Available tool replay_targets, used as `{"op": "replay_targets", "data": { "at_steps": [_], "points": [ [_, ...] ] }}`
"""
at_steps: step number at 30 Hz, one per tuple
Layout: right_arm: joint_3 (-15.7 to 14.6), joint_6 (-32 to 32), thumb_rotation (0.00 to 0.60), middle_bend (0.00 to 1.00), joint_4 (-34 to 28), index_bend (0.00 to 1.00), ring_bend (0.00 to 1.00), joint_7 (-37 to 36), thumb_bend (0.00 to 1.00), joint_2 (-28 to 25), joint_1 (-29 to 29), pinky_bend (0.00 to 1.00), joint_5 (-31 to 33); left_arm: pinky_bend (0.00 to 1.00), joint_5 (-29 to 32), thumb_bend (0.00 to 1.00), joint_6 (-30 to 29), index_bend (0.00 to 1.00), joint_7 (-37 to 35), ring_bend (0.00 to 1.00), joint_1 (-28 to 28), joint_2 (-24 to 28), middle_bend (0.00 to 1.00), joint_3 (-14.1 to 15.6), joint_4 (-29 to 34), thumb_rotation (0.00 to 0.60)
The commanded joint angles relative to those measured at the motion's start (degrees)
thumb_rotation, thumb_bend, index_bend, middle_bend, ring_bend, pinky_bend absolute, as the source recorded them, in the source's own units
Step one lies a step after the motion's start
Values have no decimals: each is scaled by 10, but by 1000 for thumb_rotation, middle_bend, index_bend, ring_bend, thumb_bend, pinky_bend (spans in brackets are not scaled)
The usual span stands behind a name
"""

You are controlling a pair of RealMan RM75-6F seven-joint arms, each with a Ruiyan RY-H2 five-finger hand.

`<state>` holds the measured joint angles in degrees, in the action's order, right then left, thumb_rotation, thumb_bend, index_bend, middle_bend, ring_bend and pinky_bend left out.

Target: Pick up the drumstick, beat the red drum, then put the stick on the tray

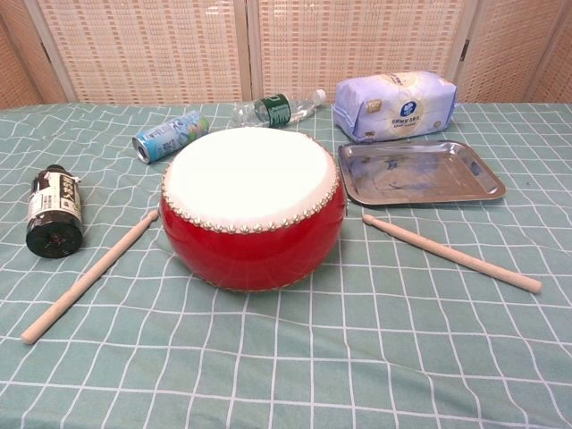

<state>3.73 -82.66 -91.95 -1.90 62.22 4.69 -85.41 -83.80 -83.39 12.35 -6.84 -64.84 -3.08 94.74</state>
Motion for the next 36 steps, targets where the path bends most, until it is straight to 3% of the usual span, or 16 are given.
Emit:
{"op": "replay_targets", "data": {
  "at_steps": [1,22,27,29,33,36],
  "points": [
    [0,0,600,144,0,31,58,0,79,0,0,215,-1,50,0,277,0,3,0,0,0,0,0,0,1,600],
    [-9,-24,600,144,8,43,58,-22,79,3,-12,215,-19,51,-10,277,-9,5,-9,0,2,4,0,2,-1,600],
    [-3,-18,600,144,7,102,57,-16,94,5,-1,214,-24,51,-7,278,-5,6,-7,0,-1,4,0,0,-1,600],
    [1,-8,600,144,6,132,50,-11,168,7,13,203,-33,52,-7,277,-4,6,-8,0,-3,4,0,-1,-1,600],
    [11,39,599,143,-3,194,15,5,447,10,53,154,-39,52,-12,277,-6,6,-13,0,-3,3,0,0,-2,600],
    [22,100,435,109,-20,220,0,16,599,12,95,79,-28,52,-13,278,-9,10,-18,0,-1,2,0,1,-7,600]
  ]
}}
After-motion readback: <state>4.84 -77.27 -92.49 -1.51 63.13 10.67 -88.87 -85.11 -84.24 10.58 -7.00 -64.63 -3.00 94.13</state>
